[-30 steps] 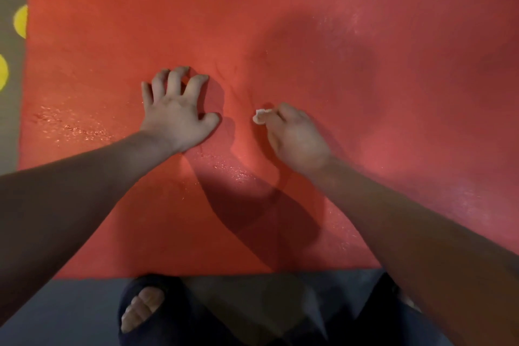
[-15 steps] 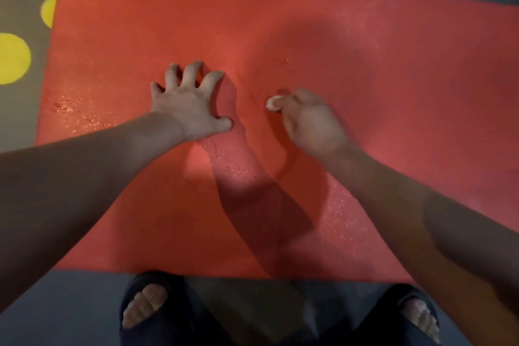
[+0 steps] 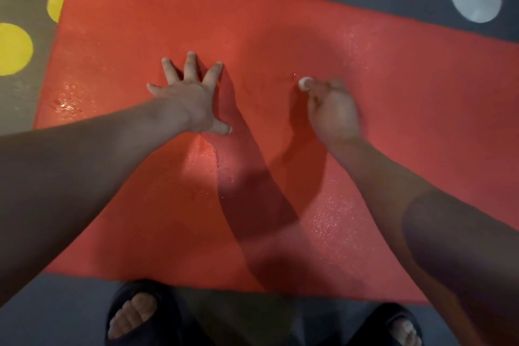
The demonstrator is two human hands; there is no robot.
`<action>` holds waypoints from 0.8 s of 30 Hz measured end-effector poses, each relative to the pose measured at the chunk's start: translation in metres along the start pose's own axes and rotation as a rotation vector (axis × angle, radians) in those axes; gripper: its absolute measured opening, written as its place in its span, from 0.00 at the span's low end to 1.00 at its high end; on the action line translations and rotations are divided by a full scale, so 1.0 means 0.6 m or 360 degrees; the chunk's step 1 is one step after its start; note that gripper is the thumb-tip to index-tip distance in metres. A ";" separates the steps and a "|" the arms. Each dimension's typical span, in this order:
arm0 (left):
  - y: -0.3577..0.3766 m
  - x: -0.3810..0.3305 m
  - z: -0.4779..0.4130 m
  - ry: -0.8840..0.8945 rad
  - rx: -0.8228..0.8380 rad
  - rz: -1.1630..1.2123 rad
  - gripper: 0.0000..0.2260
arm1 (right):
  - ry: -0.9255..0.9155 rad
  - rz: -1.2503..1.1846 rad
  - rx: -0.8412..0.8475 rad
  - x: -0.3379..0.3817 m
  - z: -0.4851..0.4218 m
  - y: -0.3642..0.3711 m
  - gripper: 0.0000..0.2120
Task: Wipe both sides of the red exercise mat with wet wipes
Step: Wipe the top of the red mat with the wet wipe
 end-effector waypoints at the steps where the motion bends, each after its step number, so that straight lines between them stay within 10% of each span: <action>1: 0.001 0.000 -0.001 0.0010 -0.0007 -0.0004 0.60 | 0.0198 0.0003 -0.0056 -0.016 -0.015 -0.004 0.18; 4: 0.000 0.000 -0.003 0.0020 -0.0008 -0.0024 0.61 | 0.0315 -0.0043 -0.0125 0.005 -0.020 0.013 0.19; 10: -0.002 -0.005 -0.013 -0.0008 0.0051 -0.0027 0.62 | -0.0485 -0.0115 0.0309 0.062 0.015 0.022 0.14; 16: 0.003 -0.001 -0.013 0.0030 0.0021 -0.0024 0.62 | 0.0311 0.0015 -0.0020 0.009 -0.074 0.014 0.15; 24: 0.004 -0.003 -0.014 0.0023 0.0049 -0.0040 0.62 | -0.0544 -0.0042 0.0376 0.069 -0.001 0.034 0.17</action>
Point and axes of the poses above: each hand's wrist, its own z-axis away from the middle knuckle, its own y-axis out of the palm, x = y × z, the point moved 2 cm from there along -z, towards the middle knuckle, and after that the axes turned 1 degree about x, right-handed, at the moved point
